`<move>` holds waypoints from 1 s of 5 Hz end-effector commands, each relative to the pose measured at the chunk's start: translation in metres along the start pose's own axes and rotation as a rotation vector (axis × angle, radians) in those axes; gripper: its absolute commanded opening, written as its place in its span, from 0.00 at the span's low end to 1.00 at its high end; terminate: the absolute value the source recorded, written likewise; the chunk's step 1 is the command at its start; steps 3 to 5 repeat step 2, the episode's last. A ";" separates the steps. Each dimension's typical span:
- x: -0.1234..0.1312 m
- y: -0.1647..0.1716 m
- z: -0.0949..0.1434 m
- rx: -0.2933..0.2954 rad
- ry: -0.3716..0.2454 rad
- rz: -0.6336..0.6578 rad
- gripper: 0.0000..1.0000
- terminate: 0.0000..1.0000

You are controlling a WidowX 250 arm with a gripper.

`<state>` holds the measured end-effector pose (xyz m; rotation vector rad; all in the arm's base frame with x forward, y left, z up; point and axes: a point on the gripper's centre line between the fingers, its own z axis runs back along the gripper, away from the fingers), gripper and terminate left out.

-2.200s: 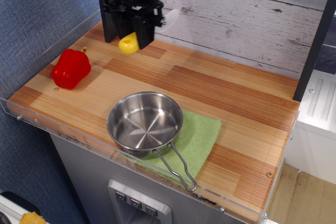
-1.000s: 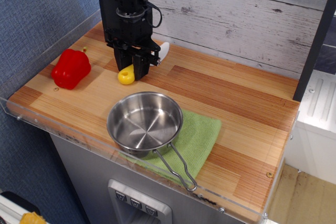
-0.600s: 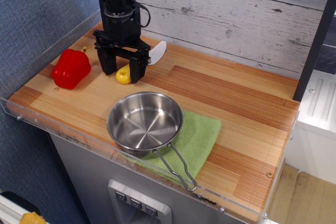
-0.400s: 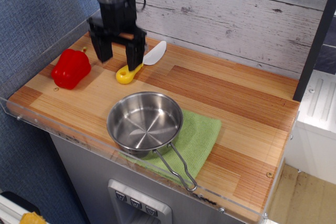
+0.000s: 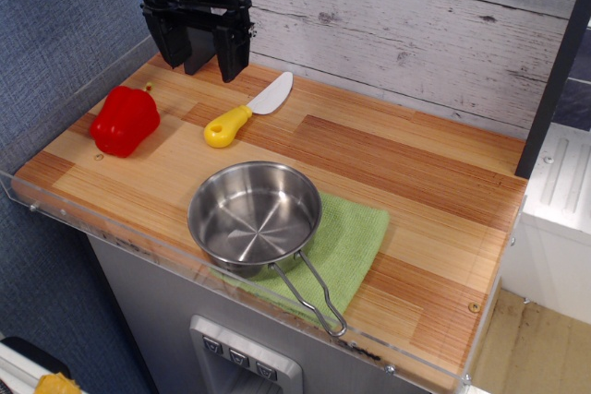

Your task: Move the knife at the edge of the table.

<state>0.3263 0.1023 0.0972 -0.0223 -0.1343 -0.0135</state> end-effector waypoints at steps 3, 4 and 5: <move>0.003 -0.020 0.030 0.000 -0.019 -0.122 1.00 1.00; 0.003 -0.020 0.030 0.000 -0.019 -0.122 1.00 1.00; 0.003 -0.020 0.030 0.000 -0.019 -0.122 1.00 1.00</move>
